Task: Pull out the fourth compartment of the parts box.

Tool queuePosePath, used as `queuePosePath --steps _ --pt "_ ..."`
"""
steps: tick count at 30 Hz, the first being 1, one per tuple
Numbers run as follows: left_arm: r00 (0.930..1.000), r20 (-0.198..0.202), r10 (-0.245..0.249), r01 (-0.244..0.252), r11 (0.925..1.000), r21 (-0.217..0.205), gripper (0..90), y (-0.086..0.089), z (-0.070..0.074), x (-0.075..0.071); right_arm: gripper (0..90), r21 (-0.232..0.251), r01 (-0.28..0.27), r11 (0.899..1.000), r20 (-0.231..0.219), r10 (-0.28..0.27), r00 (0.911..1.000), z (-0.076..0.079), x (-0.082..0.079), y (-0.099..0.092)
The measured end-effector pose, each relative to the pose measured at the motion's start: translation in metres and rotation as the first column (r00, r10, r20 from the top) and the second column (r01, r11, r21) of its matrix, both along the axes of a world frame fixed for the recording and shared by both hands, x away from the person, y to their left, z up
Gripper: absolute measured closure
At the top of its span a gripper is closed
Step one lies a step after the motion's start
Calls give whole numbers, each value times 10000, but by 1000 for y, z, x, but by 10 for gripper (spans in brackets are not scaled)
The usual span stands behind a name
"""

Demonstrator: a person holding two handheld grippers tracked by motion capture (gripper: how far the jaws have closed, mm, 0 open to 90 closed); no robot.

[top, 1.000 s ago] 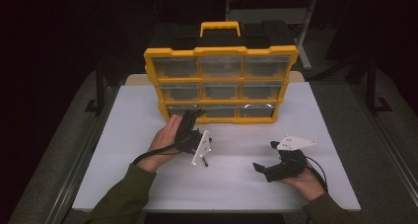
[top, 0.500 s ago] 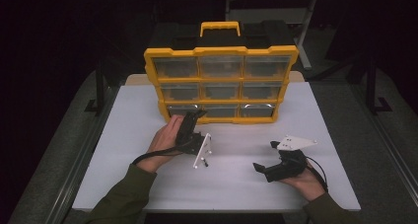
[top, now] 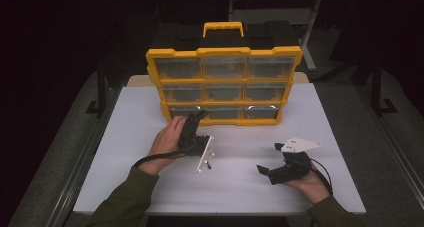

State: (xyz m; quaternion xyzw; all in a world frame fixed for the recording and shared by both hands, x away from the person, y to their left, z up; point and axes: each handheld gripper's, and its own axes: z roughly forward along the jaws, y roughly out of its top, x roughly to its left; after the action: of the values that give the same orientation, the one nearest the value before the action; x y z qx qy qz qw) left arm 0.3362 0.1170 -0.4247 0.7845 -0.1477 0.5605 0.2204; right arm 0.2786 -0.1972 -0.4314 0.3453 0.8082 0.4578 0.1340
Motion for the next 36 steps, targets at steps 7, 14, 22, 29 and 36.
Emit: queuePosePath --steps 7,14,22,29,36 --pt "9994 236 235 -233 9997 -53 7 2 2 1 0 4 -10 10000 22 10 10000 0 0 0" --pt "9973 538 498 -508 9985 179 7 4 2 2 0 4 -1 10000 31 1 10000 0 0 0" --pt "9932 806 839 -839 9965 -37 7 9 3 5 0 18 3 10000 29 -3 10000 0 0 0" --pt "9893 961 1100 -1099 9939 -67 7 14 5 7 0 16 5 10000 34 -5 10000 0 0 0" --pt "9853 1101 1306 -1303 9914 -100 7 18 6 9 0 12 14 10000 37 -14 10000 0 0 0"
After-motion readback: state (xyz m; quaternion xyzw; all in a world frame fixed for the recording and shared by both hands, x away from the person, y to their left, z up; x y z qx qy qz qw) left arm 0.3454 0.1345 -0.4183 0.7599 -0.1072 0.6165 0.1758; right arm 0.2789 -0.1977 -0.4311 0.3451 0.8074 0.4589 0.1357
